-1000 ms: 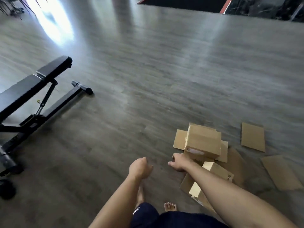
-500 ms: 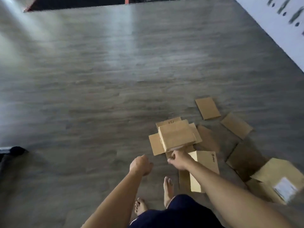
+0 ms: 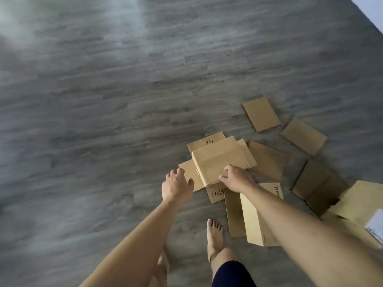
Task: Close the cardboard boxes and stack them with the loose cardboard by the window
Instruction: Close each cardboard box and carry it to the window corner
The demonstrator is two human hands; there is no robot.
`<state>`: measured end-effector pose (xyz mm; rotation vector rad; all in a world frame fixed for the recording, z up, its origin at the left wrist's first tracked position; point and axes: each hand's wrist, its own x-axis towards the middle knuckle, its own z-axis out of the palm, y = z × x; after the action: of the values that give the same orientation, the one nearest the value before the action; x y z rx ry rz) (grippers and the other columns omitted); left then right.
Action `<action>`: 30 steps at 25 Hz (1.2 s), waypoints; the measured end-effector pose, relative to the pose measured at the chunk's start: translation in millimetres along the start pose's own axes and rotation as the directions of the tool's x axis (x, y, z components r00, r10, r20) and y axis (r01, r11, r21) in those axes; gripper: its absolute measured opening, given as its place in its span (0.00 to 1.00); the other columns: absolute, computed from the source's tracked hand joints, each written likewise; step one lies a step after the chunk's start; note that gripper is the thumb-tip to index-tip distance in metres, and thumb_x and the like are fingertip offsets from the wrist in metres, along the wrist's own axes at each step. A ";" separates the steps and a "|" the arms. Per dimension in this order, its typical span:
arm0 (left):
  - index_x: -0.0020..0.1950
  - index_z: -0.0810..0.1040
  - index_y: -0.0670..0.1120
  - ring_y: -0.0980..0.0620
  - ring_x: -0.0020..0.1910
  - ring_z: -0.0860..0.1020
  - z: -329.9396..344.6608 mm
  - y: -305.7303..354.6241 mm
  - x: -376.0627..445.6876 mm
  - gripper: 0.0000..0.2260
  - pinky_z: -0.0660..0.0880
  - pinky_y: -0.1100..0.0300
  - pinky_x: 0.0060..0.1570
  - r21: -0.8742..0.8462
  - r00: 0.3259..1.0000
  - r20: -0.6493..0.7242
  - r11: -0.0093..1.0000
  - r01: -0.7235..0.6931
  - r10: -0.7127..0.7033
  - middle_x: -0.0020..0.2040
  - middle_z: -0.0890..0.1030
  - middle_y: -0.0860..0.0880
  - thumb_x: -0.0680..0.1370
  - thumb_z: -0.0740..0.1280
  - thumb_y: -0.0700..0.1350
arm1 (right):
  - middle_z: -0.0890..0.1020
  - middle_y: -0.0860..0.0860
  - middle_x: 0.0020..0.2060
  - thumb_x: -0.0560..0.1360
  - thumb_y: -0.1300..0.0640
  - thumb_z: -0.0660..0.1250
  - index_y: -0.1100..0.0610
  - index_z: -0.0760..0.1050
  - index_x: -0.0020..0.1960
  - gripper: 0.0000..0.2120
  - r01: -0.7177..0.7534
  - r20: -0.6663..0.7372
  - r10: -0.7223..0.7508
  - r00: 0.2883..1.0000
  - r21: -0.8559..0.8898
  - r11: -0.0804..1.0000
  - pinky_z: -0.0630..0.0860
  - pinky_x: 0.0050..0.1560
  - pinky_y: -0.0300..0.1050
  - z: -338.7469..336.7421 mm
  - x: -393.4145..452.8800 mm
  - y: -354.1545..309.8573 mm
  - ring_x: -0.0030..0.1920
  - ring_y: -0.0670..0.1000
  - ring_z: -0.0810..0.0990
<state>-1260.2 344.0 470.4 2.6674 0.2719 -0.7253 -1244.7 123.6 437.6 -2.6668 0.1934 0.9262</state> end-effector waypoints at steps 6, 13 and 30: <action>0.74 0.66 0.47 0.46 0.69 0.69 146.8 -16.7 145.4 0.25 0.69 0.50 0.64 0.045 0.992 -0.040 0.992 -0.117 0.119 0.69 0.72 0.46 0.81 0.61 0.58 | 0.76 0.55 0.64 0.79 0.40 0.61 0.54 0.66 0.71 0.26 -0.065 -0.172 0.060 0.983 -0.021 0.998 0.74 0.53 0.52 110.7 158.6 65.5 0.61 0.57 0.75; 0.81 0.51 0.45 0.42 0.70 0.67 320.3 -32.7 278.9 0.33 0.69 0.48 0.66 -0.005 0.982 0.019 0.983 -0.186 0.186 0.72 0.67 0.42 0.82 0.58 0.59 | 0.68 0.55 0.74 0.76 0.34 0.59 0.49 0.61 0.77 0.34 -0.210 -0.338 0.170 0.926 -0.086 0.974 0.68 0.66 0.58 196.3 321.8 172.4 0.71 0.60 0.68; 0.80 0.54 0.60 0.37 0.67 0.71 309.4 -146.5 417.1 0.25 0.69 0.45 0.66 -0.019 0.949 -0.271 0.985 -0.173 0.161 0.67 0.73 0.38 0.83 0.54 0.60 | 0.69 0.61 0.71 0.75 0.26 0.51 0.52 0.48 0.80 0.43 -0.150 -0.453 0.150 0.879 0.035 0.988 0.73 0.57 0.54 238.0 441.0 81.4 0.65 0.62 0.74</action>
<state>-1085.4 394.2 -37.6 2.7047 0.1253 -0.3009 -1056.6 115.0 -33.9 -2.8603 0.5105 0.3176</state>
